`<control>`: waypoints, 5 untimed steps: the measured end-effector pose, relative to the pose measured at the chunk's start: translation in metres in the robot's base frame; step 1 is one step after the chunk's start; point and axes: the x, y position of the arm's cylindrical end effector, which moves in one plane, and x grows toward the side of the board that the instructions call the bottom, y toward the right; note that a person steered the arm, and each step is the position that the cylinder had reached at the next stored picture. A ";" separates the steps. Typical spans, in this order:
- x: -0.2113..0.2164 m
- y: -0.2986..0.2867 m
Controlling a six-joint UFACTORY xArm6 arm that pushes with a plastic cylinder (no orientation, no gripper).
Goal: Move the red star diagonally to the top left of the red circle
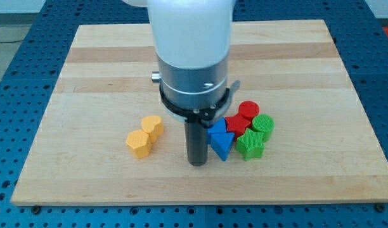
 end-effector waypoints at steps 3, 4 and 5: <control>0.008 0.037; 0.008 0.045; 0.003 0.045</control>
